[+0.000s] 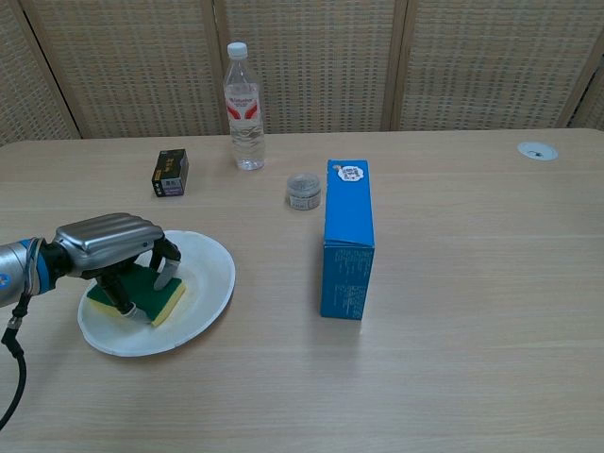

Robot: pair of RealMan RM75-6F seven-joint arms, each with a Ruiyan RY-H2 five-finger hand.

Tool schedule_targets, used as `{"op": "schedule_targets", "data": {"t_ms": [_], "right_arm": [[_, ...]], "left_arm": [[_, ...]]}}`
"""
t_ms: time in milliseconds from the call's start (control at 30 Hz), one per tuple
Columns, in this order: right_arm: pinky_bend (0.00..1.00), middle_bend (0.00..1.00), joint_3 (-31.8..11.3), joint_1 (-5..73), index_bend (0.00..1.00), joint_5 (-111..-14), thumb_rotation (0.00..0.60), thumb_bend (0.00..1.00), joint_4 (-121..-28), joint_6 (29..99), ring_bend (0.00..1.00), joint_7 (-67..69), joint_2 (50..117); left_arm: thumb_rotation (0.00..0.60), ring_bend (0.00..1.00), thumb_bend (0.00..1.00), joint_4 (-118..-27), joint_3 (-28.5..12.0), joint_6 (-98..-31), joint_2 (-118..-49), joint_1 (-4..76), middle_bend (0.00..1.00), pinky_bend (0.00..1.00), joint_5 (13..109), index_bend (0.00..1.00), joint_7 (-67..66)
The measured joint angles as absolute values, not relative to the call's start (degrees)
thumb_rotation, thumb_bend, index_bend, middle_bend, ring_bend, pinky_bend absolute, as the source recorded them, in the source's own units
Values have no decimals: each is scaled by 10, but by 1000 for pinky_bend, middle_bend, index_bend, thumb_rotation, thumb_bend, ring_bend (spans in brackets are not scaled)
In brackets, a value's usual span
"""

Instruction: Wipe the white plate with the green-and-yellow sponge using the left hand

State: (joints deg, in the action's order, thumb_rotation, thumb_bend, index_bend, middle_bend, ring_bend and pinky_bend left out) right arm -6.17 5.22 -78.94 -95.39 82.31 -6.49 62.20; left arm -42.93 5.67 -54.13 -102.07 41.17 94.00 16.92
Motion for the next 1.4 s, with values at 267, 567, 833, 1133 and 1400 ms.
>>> {"op": "schedule_targets", "data": {"t_ms": [267, 567, 833, 1133, 1400], "right_arm": [[0, 0, -62, 50, 0, -788, 600, 0, -955, 826, 0, -62, 620], [0, 0, -59, 43, 0, -794, 600, 0, -958, 837, 0, -60, 617], [0, 0, -61, 42, 0, -791, 600, 0, -956, 837, 0, -56, 616], [0, 0, -61, 43, 0, -792, 600, 0, -956, 835, 0, -54, 615], [0, 0, -62, 42, 0, -792, 600, 0, -955, 836, 0, -48, 613]], "left_arm": [[600, 460, 149, -458, 37, -582, -1001, 412, 499, 568, 934, 645, 193], [600, 460, 149, -511, 1, -608, -974, 405, 501, 568, 898, 645, 295], [600, 460, 150, -490, -4, -564, -1007, 394, 501, 568, 865, 645, 365], [600, 461, 149, -463, 5, -546, -1040, 390, 502, 568, 865, 645, 382], [600, 461, 151, -449, 7, -552, -1053, 389, 502, 568, 873, 645, 388]]}}
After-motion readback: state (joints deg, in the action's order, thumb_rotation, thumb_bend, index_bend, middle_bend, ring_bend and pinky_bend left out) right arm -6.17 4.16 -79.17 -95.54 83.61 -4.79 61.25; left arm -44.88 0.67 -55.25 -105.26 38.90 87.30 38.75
